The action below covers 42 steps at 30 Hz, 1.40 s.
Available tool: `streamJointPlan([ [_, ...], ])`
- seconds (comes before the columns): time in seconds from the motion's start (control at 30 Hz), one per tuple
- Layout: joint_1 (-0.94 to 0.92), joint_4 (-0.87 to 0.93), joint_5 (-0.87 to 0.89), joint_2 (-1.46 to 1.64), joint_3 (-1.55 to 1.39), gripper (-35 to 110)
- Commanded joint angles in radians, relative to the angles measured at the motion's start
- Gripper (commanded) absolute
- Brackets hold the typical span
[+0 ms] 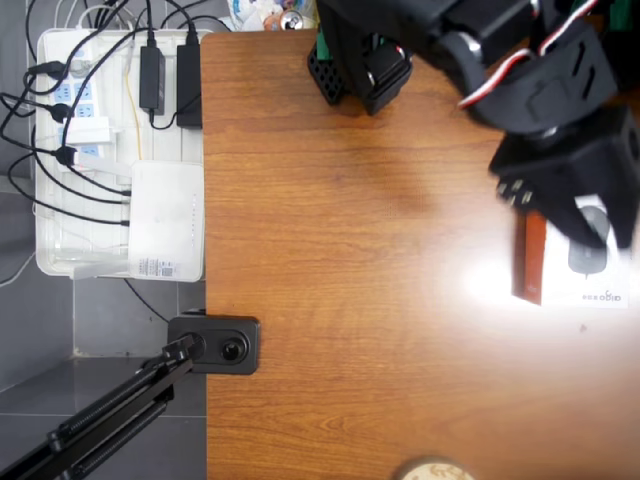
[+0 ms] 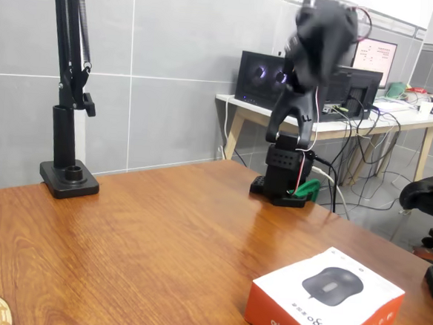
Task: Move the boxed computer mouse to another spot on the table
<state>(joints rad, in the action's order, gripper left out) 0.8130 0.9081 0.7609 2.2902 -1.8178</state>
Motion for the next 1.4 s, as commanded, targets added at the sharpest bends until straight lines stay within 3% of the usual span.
streamJointPlan([
  [0.0, 0.041, -0.132, 0.028, -0.057, -0.066, 18],
  [0.07, 0.06, -0.126, 0.077, -0.143, -0.038, 20],
  [0.13, 0.081, -0.12, 0.23, -0.273, 0.04, 31],
  [0.2, 0.103, -0.054, 0.321, -0.451, 0.181, 57],
  [0.3, 0.107, -0.175, 0.129, -0.646, 0.284, 102],
  [0.33, 0.106, -0.187, 0.104, -0.678, 0.296, 104],
  [0.8, 0.192, -0.035, 0.06, -1.055, 0.811, 93],
  [1.37, 0.235, -0.037, 0.043, -1.184, 0.733, 86],
])
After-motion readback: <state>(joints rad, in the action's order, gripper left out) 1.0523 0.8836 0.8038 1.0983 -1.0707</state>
